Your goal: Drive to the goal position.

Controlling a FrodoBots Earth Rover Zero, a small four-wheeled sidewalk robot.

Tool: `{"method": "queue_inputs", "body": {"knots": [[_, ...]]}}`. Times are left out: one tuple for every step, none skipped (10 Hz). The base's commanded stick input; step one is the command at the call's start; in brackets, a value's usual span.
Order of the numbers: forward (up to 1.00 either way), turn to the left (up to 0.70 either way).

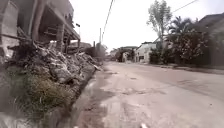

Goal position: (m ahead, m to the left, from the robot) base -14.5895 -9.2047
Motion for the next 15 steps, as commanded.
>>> {"method": "queue_inputs", "body": {"knots": [[0.04,0.00],[0.05,0.00],[0.05,0.00],[0.04,0.00],[0.04,0.00],[0.04,0.00],[0.04,0.00],[0.05,0.00],[0.04,0.00],[0.05,0.00],[0.04,0.00],[0.05,0.00],[0.05,0.00],[0.04,0.00],[0.04,0.00]]}}
